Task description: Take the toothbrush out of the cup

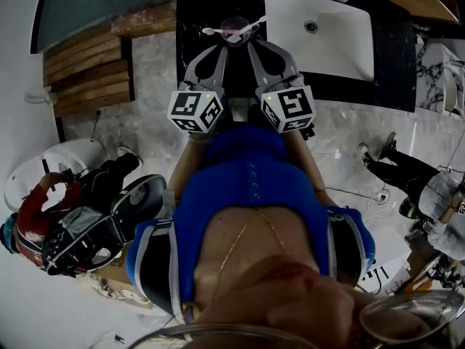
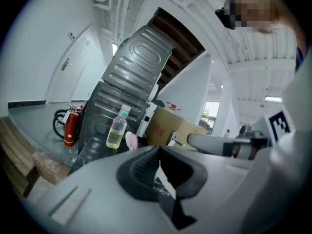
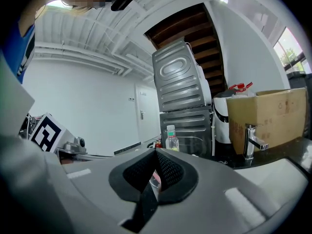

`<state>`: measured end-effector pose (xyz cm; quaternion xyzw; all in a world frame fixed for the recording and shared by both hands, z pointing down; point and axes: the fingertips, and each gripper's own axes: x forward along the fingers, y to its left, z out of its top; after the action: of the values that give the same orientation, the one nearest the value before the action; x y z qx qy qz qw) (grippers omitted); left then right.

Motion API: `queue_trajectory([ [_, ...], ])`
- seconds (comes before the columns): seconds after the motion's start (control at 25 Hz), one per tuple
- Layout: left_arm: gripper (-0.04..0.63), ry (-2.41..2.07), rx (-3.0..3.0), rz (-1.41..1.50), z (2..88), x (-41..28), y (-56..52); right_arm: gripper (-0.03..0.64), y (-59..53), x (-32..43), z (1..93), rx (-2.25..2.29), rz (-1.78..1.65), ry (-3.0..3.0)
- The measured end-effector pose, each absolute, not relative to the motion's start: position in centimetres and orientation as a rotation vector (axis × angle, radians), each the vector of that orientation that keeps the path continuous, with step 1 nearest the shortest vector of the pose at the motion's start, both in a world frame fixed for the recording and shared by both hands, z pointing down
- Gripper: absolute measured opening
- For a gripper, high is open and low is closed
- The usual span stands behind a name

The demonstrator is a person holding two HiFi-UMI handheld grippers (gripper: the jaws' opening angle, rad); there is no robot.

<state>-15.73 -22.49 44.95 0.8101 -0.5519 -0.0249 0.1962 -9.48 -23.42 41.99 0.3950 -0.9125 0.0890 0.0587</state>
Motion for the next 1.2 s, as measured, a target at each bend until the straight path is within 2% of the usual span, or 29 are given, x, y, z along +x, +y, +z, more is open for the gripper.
queue_trajectory([
  [0.28, 0.01, -1.552, 2.221, -0.063, 47.6, -17.2, -24.0, 0.002, -23.5, -8.6, 42.8, 1.223, 0.281, -2.729],
  [0.68, 0.109, -1.536, 2.145, -0.098, 50.7, -17.9, -26.8, 0.002, -24.2, -5.8, 43.3, 1.308, 0.288, -2.668],
  [0.96, 0.084, -1.524, 2.139, -0.188, 50.4, -18.1, -28.2, 0.002, -24.6, -4.5, 43.2, 1.345, 0.283, -2.653],
  [1.08, 0.024, -1.525, 2.145, -0.193, 50.6, -18.1, -28.4, 0.002, -24.6, -4.2, 43.2, 1.351, 0.281, -2.652],
  [1.2, 0.029, -1.532, 2.143, -0.195, 50.6, -18.2, -28.4, 0.002, -24.6, -4.0, 43.3, 1.353, 0.287, -2.653],
])
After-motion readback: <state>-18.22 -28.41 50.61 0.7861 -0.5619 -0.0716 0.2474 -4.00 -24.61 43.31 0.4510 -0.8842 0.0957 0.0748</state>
